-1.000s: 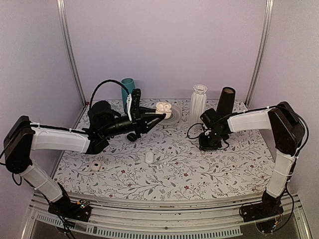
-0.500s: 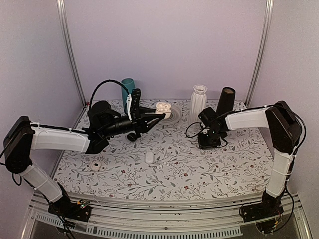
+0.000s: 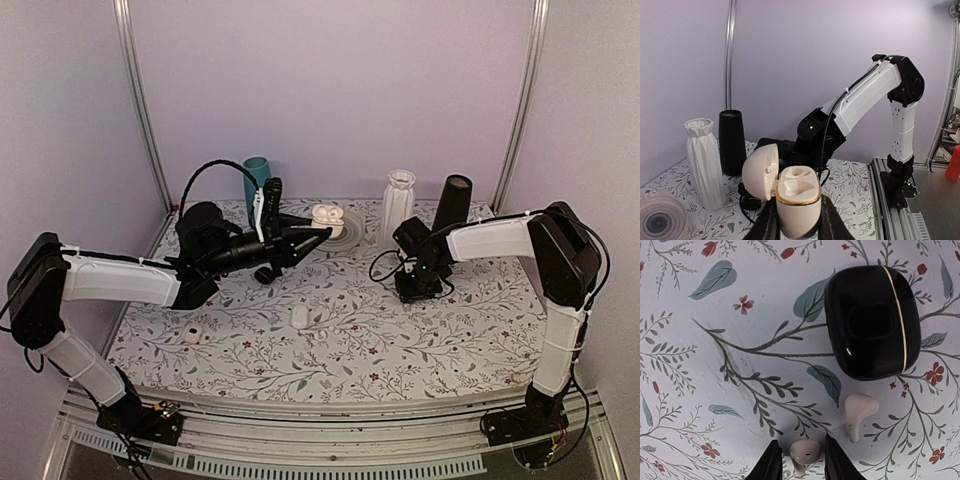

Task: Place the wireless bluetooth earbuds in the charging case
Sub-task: Pick up the left earbud from the center of the board.

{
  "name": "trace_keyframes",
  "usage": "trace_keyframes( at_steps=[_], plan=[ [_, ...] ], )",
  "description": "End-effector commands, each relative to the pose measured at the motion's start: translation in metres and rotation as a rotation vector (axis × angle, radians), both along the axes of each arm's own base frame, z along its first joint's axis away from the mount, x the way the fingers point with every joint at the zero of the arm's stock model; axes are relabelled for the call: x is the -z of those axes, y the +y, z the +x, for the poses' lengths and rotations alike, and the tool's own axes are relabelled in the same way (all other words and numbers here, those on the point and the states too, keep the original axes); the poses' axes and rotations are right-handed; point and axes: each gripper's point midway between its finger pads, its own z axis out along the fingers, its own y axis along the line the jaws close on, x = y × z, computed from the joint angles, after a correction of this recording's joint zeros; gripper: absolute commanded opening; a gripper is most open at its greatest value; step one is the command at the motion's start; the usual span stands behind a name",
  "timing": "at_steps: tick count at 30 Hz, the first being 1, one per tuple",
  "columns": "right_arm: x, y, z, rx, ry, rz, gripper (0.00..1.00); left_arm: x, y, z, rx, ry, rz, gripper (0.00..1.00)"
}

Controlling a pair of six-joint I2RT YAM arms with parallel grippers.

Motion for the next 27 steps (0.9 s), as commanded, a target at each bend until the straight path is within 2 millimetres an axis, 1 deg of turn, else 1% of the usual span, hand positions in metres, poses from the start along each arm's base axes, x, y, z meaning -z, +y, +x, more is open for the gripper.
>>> trace_keyframes(
  at_steps=[1, 10, 14, 20, 21, 22, 27],
  plan=[
    [0.003, 0.002, 0.002, -0.012, 0.005, -0.013, 0.30, -0.006, 0.004, 0.002, -0.003, -0.015, -0.012, 0.00],
    [0.012, 0.006, 0.001, -0.011, 0.025, 0.001, 0.28, -0.006, 0.004, 0.001, -0.002, -0.016, -0.009, 0.00],
    [0.014, 0.005, -0.001, -0.012, 0.031, -0.003, 0.26, -0.007, 0.005, 0.001, -0.004, -0.017, -0.010, 0.00],
    [0.013, 0.004, -0.003, -0.014, 0.038, -0.001, 0.20, -0.006, 0.004, 0.001, -0.003, -0.013, -0.010, 0.00],
    [0.013, 0.004, -0.004, -0.013, 0.038, 0.001, 0.16, -0.006, 0.005, 0.001, -0.004, -0.014, -0.011, 0.00],
    [0.012, 0.005, -0.004, -0.013, 0.036, 0.003, 0.14, -0.006, 0.005, 0.002, -0.004, -0.013, -0.010, 0.00],
    [0.000, 0.011, 0.002, -0.005, 0.004, 0.046, 0.09, -0.004, 0.004, 0.003, -0.006, -0.009, -0.007, 0.00]
  ],
)
